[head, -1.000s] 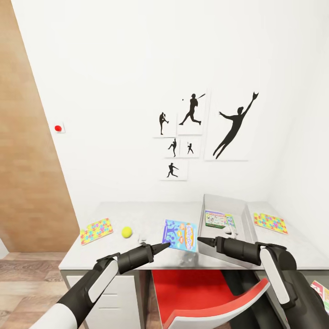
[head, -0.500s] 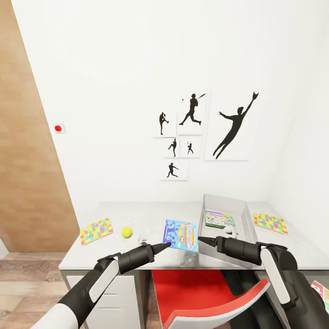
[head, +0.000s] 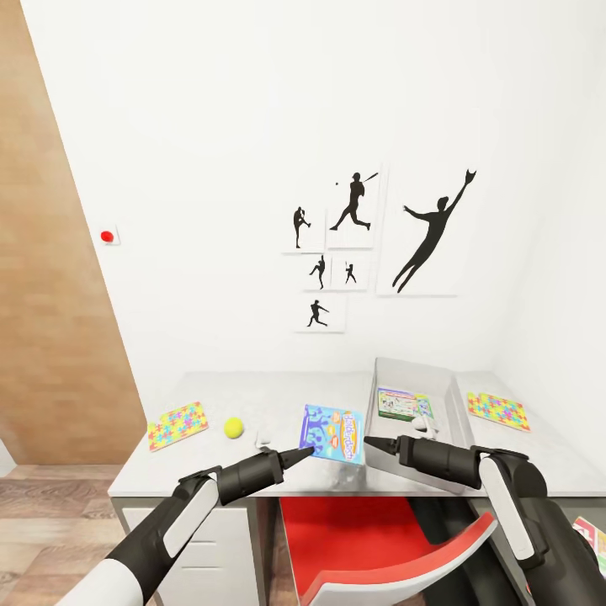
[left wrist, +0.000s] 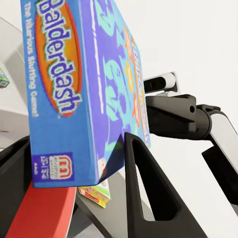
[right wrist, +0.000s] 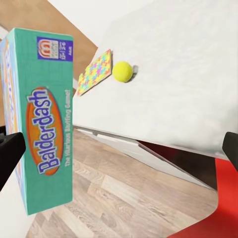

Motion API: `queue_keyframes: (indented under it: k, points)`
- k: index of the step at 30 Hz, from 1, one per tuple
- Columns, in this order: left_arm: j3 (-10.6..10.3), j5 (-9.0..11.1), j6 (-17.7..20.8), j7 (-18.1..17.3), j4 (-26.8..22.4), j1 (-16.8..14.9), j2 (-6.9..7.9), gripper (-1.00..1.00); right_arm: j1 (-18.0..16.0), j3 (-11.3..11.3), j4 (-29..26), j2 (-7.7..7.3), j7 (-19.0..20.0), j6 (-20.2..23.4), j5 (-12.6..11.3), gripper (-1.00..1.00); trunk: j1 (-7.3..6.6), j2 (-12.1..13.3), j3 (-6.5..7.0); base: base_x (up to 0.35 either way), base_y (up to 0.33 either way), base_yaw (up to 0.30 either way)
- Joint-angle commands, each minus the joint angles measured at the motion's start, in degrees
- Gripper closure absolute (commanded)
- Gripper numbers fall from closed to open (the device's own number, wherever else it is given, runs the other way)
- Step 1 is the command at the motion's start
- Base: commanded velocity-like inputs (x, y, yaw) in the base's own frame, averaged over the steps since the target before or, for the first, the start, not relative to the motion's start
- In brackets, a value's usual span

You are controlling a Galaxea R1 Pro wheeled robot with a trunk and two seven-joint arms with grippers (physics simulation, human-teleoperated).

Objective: Put all the toys in the child's room - the three board games (two on the bed and one on the table), the two jigsaw puzzles on the table, and the tennis ball on the table - inside the toy box on the table in the child's room.

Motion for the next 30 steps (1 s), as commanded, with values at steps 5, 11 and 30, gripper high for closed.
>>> queue_keyframes:
  k: [5,11,30]
  points:
    - [-0.6,0.8,0.9,-0.1,0.0,0.0,0.07,1.00,0.0,2.8,0.0,0.03,0.4,0.3,0.2,-1.00,0.02,0.0,-0.02,0.000,0.000,0.000]
    - [-0.5,0.8,0.9,-0.1,0.2,0.0,0.09,1.00,0.0,2.8,0.0,0.02,0.4,0.3,0.2,-1.00,0.02,0.0,-0.02,0.000,0.000,0.000]
    - [-0.4,0.8,0.8,-0.3,1.8,0.0,0.20,1.00,0.0,2.7,0.0,0.02,0.5,0.3,0.2,-1.00,0.02,0.0,-0.02,0.000,0.000,0.000]
